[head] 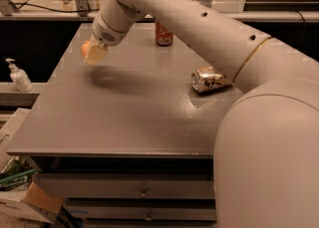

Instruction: Move orange near orange can

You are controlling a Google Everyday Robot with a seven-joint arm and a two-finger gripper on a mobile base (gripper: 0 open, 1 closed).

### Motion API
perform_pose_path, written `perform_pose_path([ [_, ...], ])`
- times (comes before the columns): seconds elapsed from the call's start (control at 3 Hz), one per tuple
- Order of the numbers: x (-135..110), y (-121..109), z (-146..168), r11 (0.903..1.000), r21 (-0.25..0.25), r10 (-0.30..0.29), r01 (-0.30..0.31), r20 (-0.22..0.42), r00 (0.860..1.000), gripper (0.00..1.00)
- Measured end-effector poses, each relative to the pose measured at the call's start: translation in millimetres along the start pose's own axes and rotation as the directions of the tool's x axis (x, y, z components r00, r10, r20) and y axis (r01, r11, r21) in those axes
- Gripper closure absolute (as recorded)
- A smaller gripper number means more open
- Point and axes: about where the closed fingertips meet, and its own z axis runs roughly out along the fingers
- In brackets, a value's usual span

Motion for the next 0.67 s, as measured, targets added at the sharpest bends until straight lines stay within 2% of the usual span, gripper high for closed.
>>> perform_pose_path([
  [0.33, 15, -11, -31, 0.9976, 0.070, -0.002, 0.005, -0.039, 0.999, 1.00],
  [0.67, 34, -26, -66, 0.9892, 0.146, -0.003, 0.015, -0.085, 0.996, 1.00],
])
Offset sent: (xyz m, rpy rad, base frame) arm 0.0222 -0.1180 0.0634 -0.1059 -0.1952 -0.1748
